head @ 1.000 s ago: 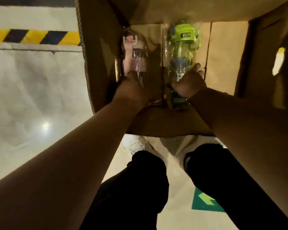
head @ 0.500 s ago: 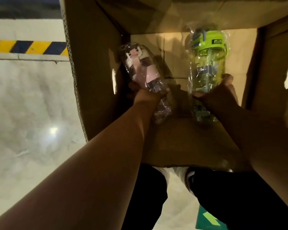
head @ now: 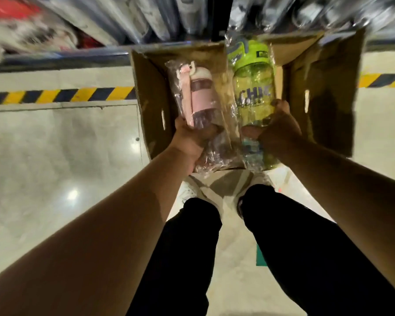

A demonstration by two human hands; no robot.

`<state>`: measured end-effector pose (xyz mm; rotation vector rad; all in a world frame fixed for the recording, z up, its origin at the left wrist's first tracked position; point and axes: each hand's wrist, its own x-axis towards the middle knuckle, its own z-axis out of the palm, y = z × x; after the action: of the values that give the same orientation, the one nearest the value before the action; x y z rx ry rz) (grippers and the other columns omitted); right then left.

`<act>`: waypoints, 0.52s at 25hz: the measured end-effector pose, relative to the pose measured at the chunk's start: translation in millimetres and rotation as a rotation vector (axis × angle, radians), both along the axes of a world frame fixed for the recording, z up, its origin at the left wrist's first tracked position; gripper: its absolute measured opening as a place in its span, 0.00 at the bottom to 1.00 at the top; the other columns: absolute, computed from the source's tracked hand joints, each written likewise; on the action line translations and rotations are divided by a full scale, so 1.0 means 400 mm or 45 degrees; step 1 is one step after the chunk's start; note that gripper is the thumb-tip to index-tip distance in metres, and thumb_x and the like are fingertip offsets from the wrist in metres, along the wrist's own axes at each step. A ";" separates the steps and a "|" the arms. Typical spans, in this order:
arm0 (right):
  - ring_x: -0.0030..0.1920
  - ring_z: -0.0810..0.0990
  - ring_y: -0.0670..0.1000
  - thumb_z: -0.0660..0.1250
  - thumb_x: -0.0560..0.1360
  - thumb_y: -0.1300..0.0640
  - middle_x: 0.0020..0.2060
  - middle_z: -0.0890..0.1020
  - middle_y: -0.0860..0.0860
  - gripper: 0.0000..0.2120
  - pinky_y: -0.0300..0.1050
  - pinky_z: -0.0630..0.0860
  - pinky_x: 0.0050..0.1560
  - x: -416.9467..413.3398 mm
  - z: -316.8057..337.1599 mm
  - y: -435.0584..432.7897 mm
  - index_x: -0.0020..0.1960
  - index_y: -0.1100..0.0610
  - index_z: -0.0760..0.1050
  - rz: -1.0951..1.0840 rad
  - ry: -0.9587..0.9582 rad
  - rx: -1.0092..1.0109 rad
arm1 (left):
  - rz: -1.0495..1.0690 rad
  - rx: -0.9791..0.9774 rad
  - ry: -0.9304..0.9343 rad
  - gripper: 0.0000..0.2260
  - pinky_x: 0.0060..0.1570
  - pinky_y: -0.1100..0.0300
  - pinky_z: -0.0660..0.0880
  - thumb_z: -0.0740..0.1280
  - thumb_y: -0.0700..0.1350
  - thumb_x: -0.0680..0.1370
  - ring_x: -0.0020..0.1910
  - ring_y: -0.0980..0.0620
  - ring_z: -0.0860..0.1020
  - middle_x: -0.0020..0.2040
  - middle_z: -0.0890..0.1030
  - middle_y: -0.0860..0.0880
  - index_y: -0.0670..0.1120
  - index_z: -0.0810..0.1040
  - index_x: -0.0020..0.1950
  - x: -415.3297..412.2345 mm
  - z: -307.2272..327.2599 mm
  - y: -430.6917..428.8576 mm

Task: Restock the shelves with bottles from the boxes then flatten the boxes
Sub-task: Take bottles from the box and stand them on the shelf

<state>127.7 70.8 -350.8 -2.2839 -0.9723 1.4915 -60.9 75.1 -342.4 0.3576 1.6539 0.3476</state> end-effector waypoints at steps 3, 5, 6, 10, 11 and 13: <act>0.53 0.78 0.52 0.81 0.64 0.51 0.48 0.77 0.45 0.39 0.41 0.73 0.44 0.000 0.311 -0.047 0.69 0.53 0.64 -0.069 0.048 0.038 | -0.144 0.176 -0.075 0.34 0.36 0.67 0.78 0.80 0.37 0.68 0.40 0.61 0.83 0.53 0.81 0.45 0.37 0.70 0.71 0.006 0.341 -0.005; 0.56 0.80 0.52 0.82 0.59 0.48 0.54 0.80 0.45 0.42 0.49 0.77 0.55 -0.007 0.544 -0.087 0.67 0.47 0.66 -0.132 0.122 0.123 | -0.233 0.327 -0.140 0.27 0.39 0.68 0.78 0.75 0.29 0.71 0.44 0.59 0.82 0.50 0.83 0.52 0.49 0.79 0.65 0.003 0.583 -0.019; 0.57 0.81 0.51 0.83 0.56 0.46 0.56 0.81 0.44 0.42 0.55 0.77 0.60 -0.006 0.658 -0.108 0.65 0.41 0.66 -0.161 0.158 0.194 | -0.258 0.343 -0.208 0.30 0.46 0.63 0.80 0.76 0.30 0.69 0.51 0.55 0.82 0.51 0.83 0.54 0.56 0.79 0.64 -0.002 0.698 -0.031; 0.52 0.82 0.42 0.79 0.55 0.47 0.53 0.81 0.43 0.36 0.46 0.79 0.56 0.017 1.055 -0.149 0.58 0.35 0.66 -0.161 0.210 0.411 | -0.281 0.403 -0.330 0.36 0.58 0.50 0.79 0.79 0.35 0.68 0.60 0.47 0.79 0.57 0.81 0.53 0.54 0.67 0.68 0.001 1.072 -0.052; 0.50 0.82 0.38 0.79 0.57 0.51 0.53 0.81 0.41 0.36 0.38 0.77 0.52 0.017 1.150 -0.157 0.59 0.38 0.66 -0.173 0.215 0.471 | -0.298 0.471 -0.300 0.31 0.57 0.53 0.79 0.77 0.34 0.70 0.58 0.50 0.80 0.54 0.82 0.56 0.56 0.69 0.65 0.003 1.155 -0.066; 0.46 0.80 0.33 0.81 0.63 0.59 0.51 0.80 0.40 0.37 0.27 0.73 0.46 0.030 1.310 -0.184 0.62 0.42 0.64 -0.142 0.197 0.553 | -0.379 0.617 -0.273 0.31 0.58 0.54 0.78 0.78 0.39 0.69 0.59 0.52 0.80 0.58 0.83 0.56 0.58 0.70 0.66 0.016 1.303 -0.093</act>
<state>139.7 -2.9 173.1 -1.8564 -0.9921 1.2442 -54.6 37.9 178.8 0.8880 1.2706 0.5410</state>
